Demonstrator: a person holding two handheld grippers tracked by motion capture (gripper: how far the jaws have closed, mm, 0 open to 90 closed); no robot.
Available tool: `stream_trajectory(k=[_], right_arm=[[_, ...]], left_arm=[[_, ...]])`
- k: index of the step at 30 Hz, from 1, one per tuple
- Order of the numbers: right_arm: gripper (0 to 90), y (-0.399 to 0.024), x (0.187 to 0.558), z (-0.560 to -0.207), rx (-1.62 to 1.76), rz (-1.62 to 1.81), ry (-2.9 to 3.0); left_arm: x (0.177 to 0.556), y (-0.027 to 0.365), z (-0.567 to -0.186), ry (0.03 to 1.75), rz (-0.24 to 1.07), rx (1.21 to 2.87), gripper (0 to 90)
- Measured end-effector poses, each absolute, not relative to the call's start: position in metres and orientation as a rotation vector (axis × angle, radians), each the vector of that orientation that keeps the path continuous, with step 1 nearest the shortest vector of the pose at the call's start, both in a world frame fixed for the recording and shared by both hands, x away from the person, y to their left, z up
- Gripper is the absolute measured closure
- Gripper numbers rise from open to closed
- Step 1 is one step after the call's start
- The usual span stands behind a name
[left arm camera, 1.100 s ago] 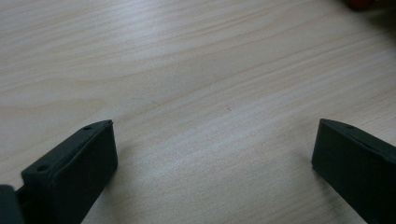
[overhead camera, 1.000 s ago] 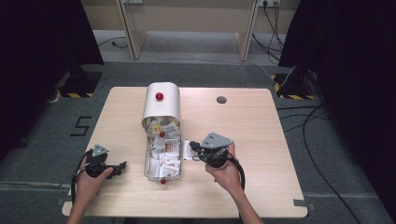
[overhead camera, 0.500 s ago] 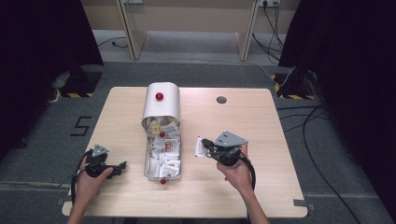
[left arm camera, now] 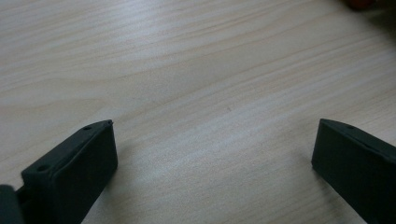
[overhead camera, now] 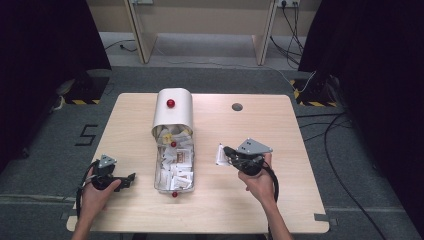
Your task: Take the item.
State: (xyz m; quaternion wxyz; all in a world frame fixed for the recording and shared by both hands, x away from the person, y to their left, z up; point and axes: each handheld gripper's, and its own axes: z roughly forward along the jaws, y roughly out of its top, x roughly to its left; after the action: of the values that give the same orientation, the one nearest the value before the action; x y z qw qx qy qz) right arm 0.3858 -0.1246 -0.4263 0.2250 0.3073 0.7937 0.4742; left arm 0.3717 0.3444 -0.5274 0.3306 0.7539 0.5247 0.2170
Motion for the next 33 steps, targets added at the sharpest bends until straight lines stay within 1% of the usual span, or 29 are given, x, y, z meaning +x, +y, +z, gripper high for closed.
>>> stream_trajectory(k=[33], right_arm=[[89.3, -0.158, 0.41, -0.45, 1.0, 1.196, 2.142]], left_arm=[[0.372, 0.344, -0.527, 1.374, 0.568, 1.969, 0.0]])
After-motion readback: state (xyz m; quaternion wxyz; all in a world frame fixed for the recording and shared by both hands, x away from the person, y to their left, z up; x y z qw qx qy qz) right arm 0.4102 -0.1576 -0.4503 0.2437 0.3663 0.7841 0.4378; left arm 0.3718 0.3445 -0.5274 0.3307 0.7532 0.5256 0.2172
